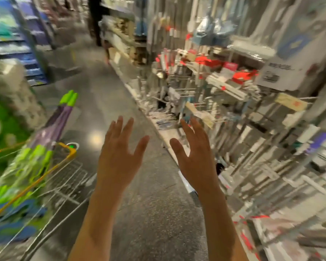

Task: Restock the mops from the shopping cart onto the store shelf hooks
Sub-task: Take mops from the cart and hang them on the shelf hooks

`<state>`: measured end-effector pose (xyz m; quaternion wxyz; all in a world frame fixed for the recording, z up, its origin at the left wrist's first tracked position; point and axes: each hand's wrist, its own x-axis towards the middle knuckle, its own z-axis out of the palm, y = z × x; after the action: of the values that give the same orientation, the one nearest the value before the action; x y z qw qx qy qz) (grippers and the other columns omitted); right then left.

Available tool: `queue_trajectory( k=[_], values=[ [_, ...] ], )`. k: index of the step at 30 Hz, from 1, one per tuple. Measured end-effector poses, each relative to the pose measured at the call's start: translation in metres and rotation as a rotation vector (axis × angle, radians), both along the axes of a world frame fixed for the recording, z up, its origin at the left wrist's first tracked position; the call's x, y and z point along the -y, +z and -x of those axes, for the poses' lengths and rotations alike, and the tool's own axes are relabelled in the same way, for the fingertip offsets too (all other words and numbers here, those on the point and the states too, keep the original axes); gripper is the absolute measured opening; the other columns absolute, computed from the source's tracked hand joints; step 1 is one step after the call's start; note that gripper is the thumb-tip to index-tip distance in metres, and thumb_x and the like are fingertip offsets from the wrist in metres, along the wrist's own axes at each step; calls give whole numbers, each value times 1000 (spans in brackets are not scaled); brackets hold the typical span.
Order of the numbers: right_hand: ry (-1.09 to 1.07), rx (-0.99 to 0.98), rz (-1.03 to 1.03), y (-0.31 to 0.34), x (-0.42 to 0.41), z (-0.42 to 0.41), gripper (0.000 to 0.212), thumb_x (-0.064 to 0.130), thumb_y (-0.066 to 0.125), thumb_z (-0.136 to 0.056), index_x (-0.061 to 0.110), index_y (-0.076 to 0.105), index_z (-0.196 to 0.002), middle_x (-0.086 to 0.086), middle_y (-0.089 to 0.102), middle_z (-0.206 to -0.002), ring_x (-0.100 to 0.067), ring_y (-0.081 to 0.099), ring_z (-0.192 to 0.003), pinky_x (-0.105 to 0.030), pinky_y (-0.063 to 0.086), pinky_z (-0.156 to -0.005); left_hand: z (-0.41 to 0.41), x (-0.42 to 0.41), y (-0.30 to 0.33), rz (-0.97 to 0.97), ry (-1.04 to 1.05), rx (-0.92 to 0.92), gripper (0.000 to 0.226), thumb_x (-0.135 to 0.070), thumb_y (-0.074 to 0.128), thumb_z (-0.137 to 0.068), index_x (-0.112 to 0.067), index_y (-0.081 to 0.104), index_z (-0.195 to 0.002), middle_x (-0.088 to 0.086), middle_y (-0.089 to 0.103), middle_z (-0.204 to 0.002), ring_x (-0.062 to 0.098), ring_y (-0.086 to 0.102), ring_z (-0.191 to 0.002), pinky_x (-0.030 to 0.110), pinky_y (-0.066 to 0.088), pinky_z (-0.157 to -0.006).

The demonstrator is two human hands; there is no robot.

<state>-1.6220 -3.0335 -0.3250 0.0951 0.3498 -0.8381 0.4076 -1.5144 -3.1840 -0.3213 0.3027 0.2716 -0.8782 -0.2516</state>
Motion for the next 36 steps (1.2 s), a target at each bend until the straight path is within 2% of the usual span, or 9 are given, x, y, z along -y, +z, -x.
queue_trajectory(
  k=[4, 7, 11, 14, 18, 23, 28, 33, 36],
  values=[
    [139, 22, -25, -10, 67, -55, 86, 83, 22, -84, 35, 31, -155, 13, 15, -166, -8, 8, -152, -44, 26, -121, -71, 52, -15, 1, 129, 15, 83, -75, 30, -92, -17, 43, -151, 9, 33, -162, 28, 25, -152, 44, 20, -123],
    [244, 39, -36, -15, 113, -92, 82, 77, 24, -84, 35, 32, -154, 11, 17, -166, -9, 11, -152, -37, 19, -122, -120, 85, -25, -25, 217, -4, 87, -71, 31, -85, -12, 49, -147, 14, 39, -158, 32, 31, -148, 48, 26, -122],
    [384, 22, -61, -18, 166, -135, 81, 73, 27, -85, 30, 37, -153, 7, 21, -165, -11, 16, -152, -25, 14, -116, -181, 117, -33, -61, 349, -26, 79, -70, 37, -91, -19, 45, -150, 8, 34, -161, 26, 26, -151, 39, 21, -122],
    [484, 10, -82, -24, 203, -161, 80, 71, 29, -86, 28, 40, -152, 4, 25, -164, -13, 19, -150, -25, 17, -115, -216, 133, -39, -132, 449, -13, 83, -71, 32, -88, -21, 38, -154, 4, 26, -165, 23, 19, -153, 37, 16, -122],
    [624, 13, -118, -34, 247, -193, 82, 72, 29, -85, 25, 41, -152, 0, 27, -164, -18, 23, -151, -35, 22, -119, -253, 154, -48, -193, 574, -20, 89, -71, 29, -81, -21, 37, -155, 0, 21, -166, 19, 14, -154, 36, 15, -122],
    [743, -1, -141, -48, 301, -211, 81, 69, 31, -86, 22, 43, -151, -1, 28, -163, -18, 24, -150, -33, 23, -119, -281, 188, -66, -262, 682, -21, 82, -67, 34, -85, -25, 35, -155, 0, 22, -166, 18, 14, -154, 43, 21, -123],
    [867, 46, -214, -62, 368, -216, 88, 83, 24, -84, 31, 34, -155, 7, 21, -165, -17, 17, -152, -44, 25, -120, -289, 237, -87, -377, 730, -49, 83, -70, 32, -86, -26, 35, -156, -5, 22, -166, 14, 14, -154, 43, 23, -123],
    [942, 70, -237, -69, 447, -207, 74, 67, 39, -93, 27, 35, -155, 3, 21, -166, -14, 15, -152, -41, 18, -123, -279, 297, -94, -368, 798, 33, 84, -68, 31, -87, -21, 32, -157, -1, 23, -166, 16, 14, -153, 39, 19, -122],
    [951, 80, -257, -78, 491, -200, 73, 65, 39, -93, 25, 36, -155, 2, 23, -165, -15, 17, -152, -40, 18, -124, -273, 334, -99, -401, 842, 47, 85, -67, 30, -86, -20, 33, -157, 1, 24, -165, 16, 16, -153, 37, 19, -121]
  ],
)
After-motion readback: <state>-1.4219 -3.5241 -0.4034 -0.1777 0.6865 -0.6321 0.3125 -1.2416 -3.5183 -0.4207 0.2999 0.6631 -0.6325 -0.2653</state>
